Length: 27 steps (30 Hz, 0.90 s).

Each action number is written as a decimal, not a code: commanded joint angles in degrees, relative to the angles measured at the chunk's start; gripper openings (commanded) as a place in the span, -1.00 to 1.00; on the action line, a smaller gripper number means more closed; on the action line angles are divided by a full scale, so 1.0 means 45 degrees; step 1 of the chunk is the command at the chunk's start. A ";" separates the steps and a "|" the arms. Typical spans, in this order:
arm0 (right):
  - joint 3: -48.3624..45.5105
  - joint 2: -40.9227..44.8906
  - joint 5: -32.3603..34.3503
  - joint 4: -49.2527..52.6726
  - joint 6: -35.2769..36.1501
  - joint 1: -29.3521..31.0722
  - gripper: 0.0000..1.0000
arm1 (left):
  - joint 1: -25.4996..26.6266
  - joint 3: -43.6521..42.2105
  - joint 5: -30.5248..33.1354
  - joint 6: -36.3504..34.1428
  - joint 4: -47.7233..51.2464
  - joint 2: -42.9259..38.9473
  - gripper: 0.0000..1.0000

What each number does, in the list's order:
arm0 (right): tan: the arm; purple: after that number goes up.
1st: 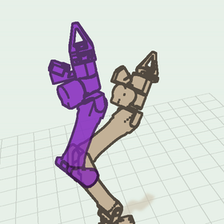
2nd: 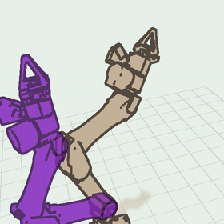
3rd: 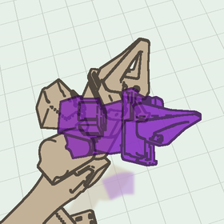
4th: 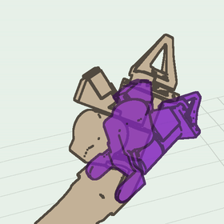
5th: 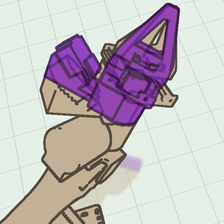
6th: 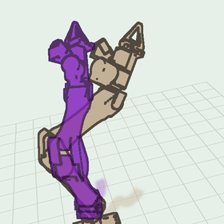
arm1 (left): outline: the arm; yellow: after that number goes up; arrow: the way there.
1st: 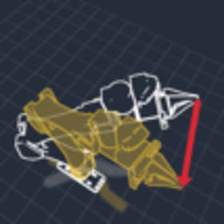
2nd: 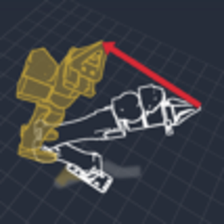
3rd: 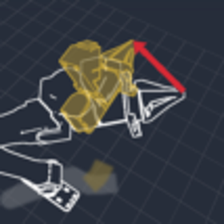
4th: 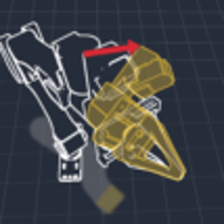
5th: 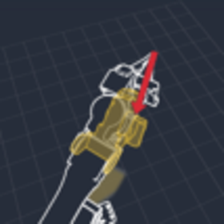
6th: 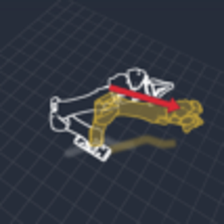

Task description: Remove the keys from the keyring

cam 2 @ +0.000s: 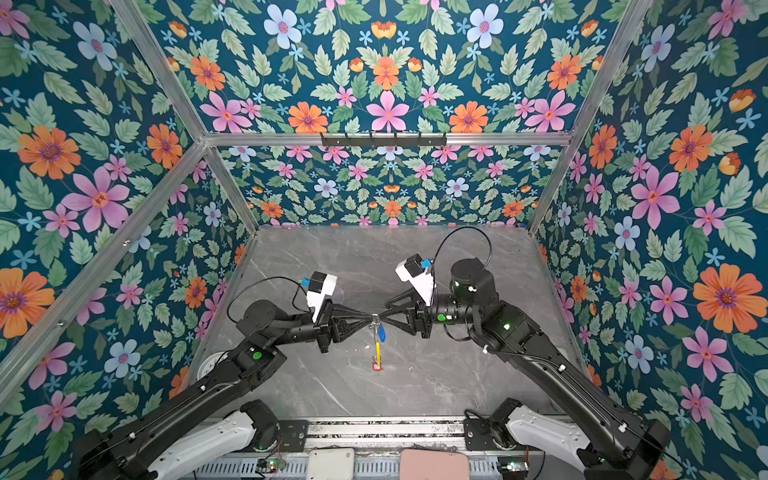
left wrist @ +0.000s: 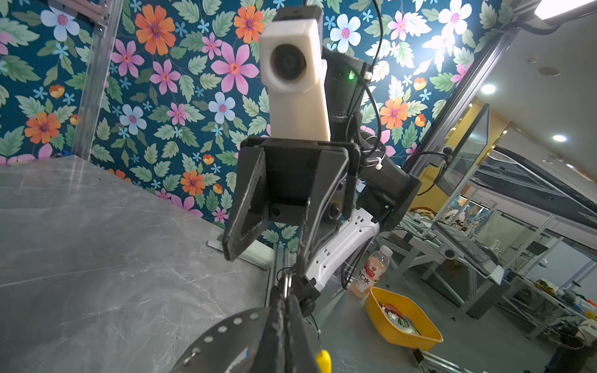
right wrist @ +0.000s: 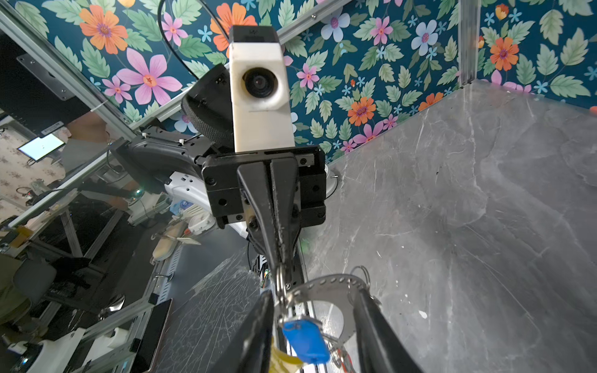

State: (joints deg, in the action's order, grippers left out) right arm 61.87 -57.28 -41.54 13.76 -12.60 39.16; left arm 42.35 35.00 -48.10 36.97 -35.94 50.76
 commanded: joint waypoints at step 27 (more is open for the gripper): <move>-0.1814 0.0155 -0.0549 -0.3189 -0.0816 0.0567 0.01 | -0.0009 -0.0984 0.0962 0.2344 -0.6524 0.1121 -1.00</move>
State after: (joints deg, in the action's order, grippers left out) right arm 53.30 -56.16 -43.40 1.10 -16.29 41.58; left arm 42.33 30.48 -43.66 46.33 -61.32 55.64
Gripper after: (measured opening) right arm 0.517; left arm 0.051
